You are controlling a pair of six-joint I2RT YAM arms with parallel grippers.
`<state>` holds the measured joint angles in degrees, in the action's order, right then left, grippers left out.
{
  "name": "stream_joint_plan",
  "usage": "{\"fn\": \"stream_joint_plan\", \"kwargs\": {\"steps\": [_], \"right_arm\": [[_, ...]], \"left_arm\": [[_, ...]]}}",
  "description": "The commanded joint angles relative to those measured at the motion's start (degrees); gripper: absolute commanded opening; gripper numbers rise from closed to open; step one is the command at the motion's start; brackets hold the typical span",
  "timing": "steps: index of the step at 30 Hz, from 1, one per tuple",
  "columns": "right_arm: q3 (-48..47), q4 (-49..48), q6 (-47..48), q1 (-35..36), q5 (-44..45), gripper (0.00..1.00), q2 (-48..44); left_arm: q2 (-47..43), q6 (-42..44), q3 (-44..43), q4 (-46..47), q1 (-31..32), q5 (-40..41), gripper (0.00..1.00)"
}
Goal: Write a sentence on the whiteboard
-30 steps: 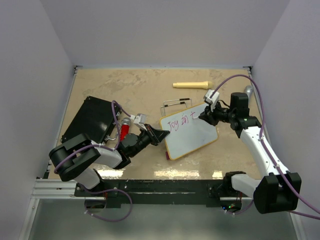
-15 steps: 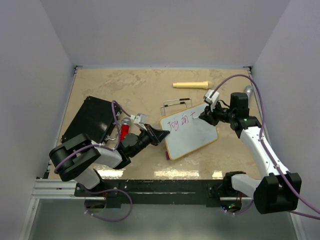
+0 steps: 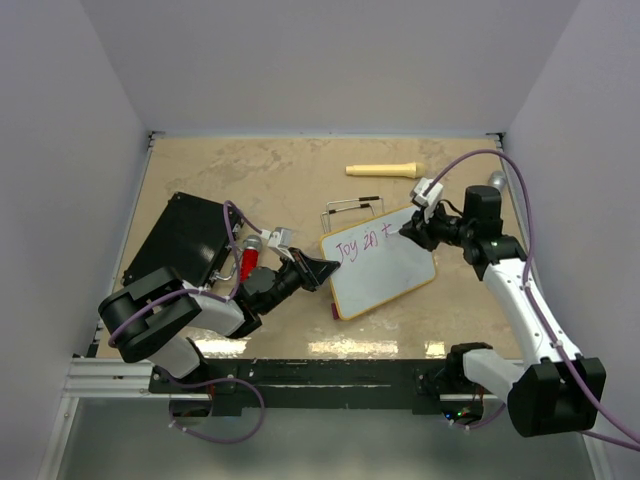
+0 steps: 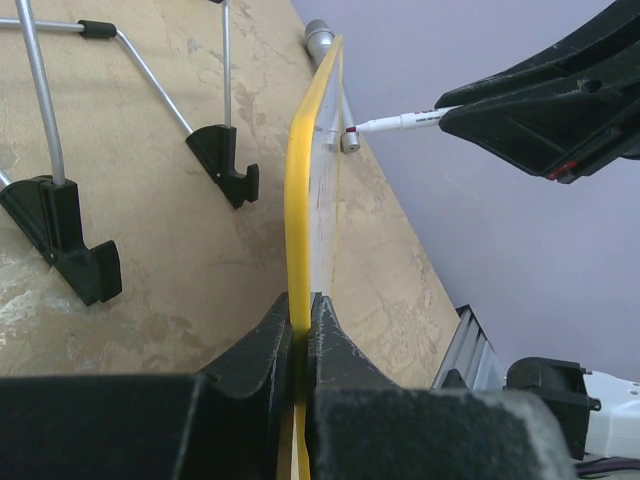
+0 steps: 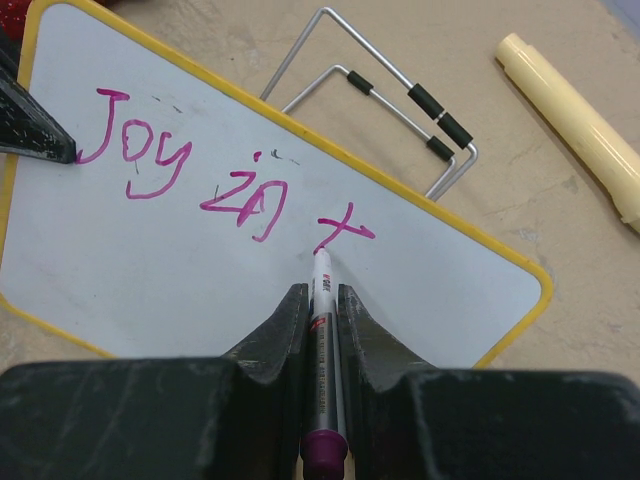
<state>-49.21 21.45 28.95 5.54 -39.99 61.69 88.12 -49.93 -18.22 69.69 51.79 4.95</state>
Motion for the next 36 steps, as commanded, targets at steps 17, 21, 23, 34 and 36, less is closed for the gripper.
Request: {"fn": "stream_joint_plan", "kwargs": {"steps": [17,21,23,34,36], "right_arm": [[-1.15,-2.91,-0.56,-0.97,0.08,0.00,1.15],[-1.24,-3.17,-0.65,-0.97,0.52,0.00,1.76],[-1.24,-3.70,-1.26,-0.88,0.61,0.00,1.85],[-0.89,-7.83,-4.87,-0.97,5.71,0.00,1.68],[-0.80,-7.31,-4.69,-0.97,6.41,0.00,1.76]], "left_arm": [[0.48,4.23,0.29,0.27,0.33,-1.35,0.00],[0.65,4.23,0.20,0.53,0.33,-1.43,0.00],[0.83,4.23,0.20,0.71,0.33,-1.52,0.00],[0.74,4.23,0.55,0.80,0.33,-1.35,0.00],[0.65,4.14,0.55,0.88,0.42,-1.43,0.00]]}}
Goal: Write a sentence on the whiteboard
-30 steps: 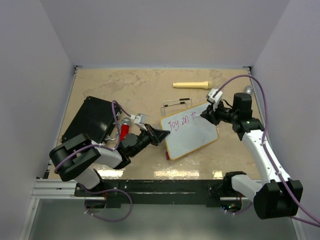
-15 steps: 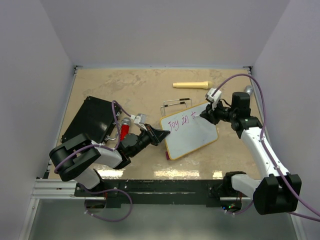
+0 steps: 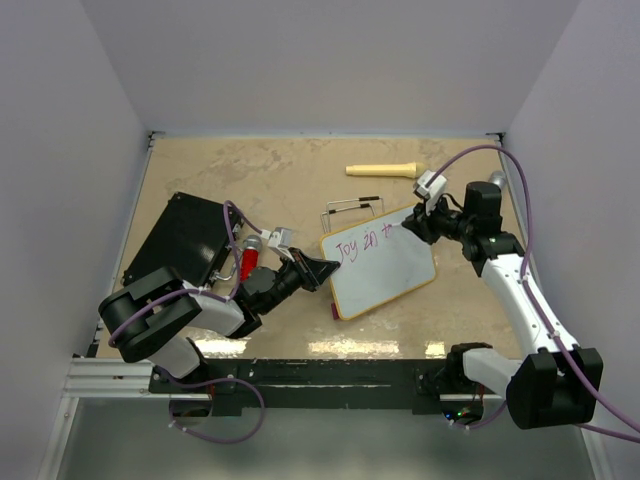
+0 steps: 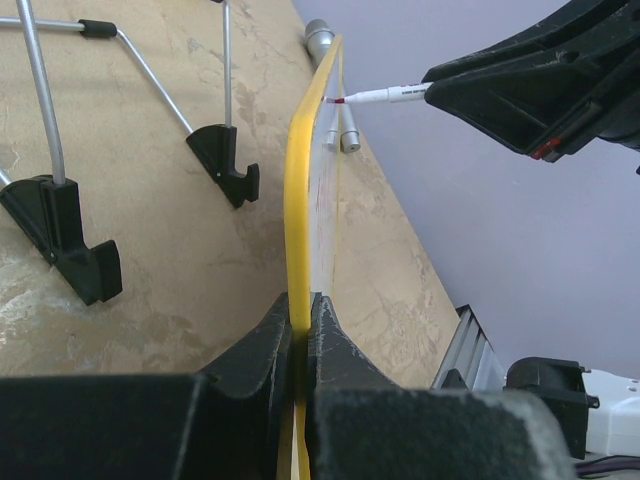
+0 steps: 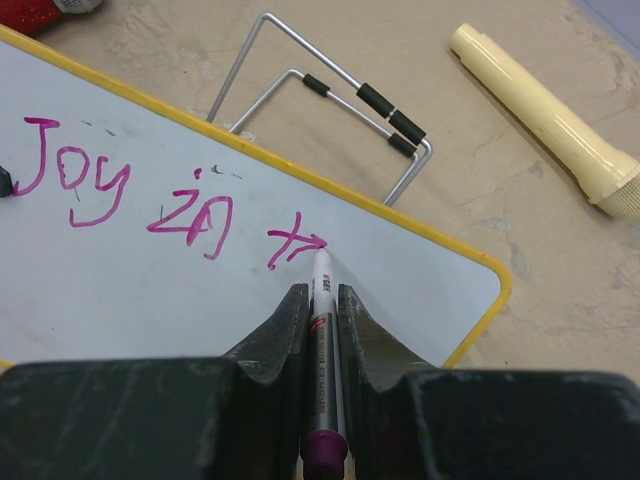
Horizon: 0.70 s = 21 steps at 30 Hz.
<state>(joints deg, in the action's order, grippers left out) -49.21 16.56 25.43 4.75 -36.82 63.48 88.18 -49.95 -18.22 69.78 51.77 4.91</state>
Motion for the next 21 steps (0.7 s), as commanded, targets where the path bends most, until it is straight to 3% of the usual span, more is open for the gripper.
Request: {"fn": "stream_joint_plan", "kwargs": {"steps": [1,21], "right_arm": [[-0.80,-2.15,-1.00,-0.18,3.42,0.00,-0.03],[-2.20,5.42,4.72,-0.01,-4.23,0.00,1.38]], "left_arm": [[0.67,4.25,0.55,0.80,0.44,-1.30,0.00],[1.03,4.16,0.38,1.06,0.44,-1.57,0.00]]}}
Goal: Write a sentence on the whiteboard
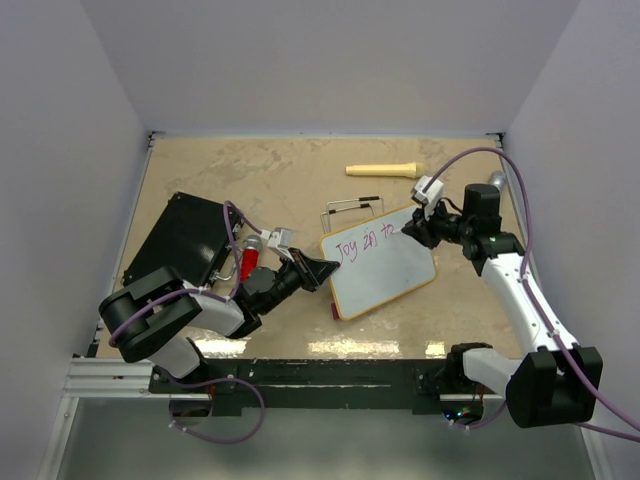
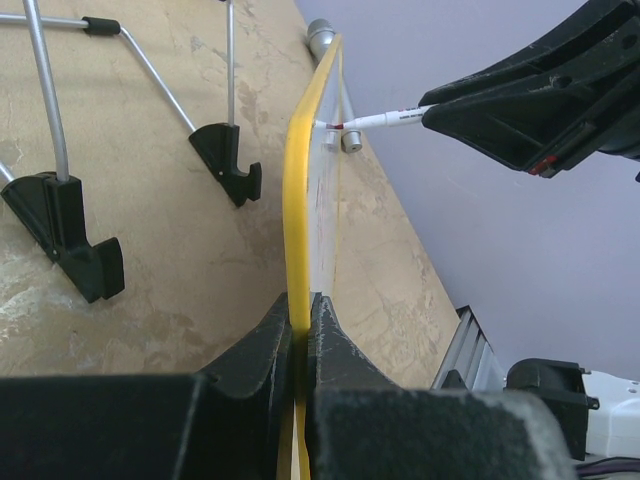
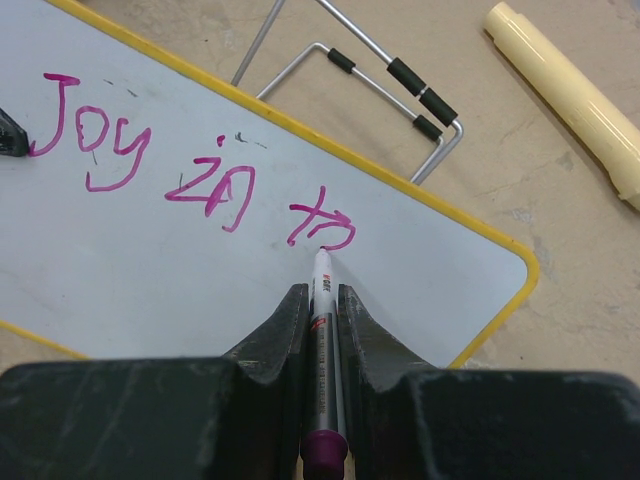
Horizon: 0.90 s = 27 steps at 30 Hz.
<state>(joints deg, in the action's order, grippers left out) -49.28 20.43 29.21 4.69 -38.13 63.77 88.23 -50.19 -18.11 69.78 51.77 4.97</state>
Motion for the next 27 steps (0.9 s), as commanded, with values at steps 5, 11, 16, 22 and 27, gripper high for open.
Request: {"fn": "stream_joint_plan", "kwargs": {"steps": [5,11,16,22,27], "right_arm": [[-2.84,0.14,-0.29,0.15,-4.14,0.00,1.62],[-3.28,-1.62,-1.88,0.06,-3.71,0.00,1.53],[-2.76,-2.67,-3.02,-0.21,-2.91,0.00,-0.39],[-2.14,-2.93,-3.90,-2.83,-3.70,0.00,-2.77],[-1.70,-3.46,-4.42,-3.46,-1.51,0.00,-2.69]], "left_arm": [[1.34,4.40,0.09,1.06,0.35,-1.63,0.00],[1.25,4.40,0.00,0.80,0.35,-1.72,0.00],[1.07,4.40,0.00,0.45,0.35,-1.55,0.00],[0.81,4.49,0.18,0.27,0.35,-1.46,0.00],[0.81,4.49,0.27,0.36,0.35,-1.54,0.00]]}}
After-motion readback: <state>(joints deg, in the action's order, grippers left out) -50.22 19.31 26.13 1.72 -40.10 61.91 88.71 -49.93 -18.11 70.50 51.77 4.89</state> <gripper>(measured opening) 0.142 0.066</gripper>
